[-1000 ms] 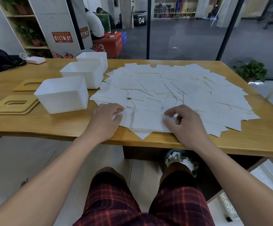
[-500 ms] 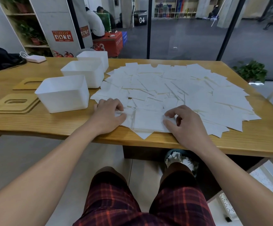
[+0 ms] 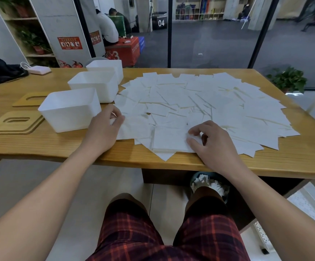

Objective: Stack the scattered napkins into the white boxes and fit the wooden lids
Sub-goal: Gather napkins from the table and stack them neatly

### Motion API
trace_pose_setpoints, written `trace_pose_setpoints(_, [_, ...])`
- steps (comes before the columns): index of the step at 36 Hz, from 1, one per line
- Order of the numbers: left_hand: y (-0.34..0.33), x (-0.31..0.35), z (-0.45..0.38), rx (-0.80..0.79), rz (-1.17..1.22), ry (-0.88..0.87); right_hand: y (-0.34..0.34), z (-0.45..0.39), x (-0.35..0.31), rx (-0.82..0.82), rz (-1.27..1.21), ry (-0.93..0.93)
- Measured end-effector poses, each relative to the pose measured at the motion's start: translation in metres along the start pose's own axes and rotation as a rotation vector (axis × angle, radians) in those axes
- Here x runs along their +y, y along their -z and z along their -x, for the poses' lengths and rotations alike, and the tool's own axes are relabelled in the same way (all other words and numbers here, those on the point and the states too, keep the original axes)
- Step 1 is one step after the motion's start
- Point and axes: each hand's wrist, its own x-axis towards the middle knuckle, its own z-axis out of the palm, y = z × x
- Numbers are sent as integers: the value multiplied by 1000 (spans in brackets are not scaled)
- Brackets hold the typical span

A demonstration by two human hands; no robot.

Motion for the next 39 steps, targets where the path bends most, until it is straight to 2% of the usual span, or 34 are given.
trace_pose_setpoints(5, [3, 10, 3, 77, 425, 68, 1, 0, -2, 10, -27, -15])
trace_pose_setpoints(8, [2, 26, 6, 33, 699, 111, 5, 1, -6, 53, -123, -27])
trace_pose_setpoints(13, [-16, 55, 15, -105, 838, 107, 18, 5, -14, 47, -357, -74])
trace_pose_setpoints(20, [-51, 85, 30, -276, 607, -83, 26, 3, -15, -8, -525, -83])
trace_pose_setpoints(22, [-56, 87, 31, -258, 507, -119, 25, 4, -11, 11, -507, -70])
trace_pose_setpoints(27, [-64, 78, 28, -177, 453, -83, 20, 0, 0, 73, -432, -109])
trace_pose_setpoints(39, [-69, 67, 29, -62, 132, -111, 9, -10, 5, 99, -256, -221])
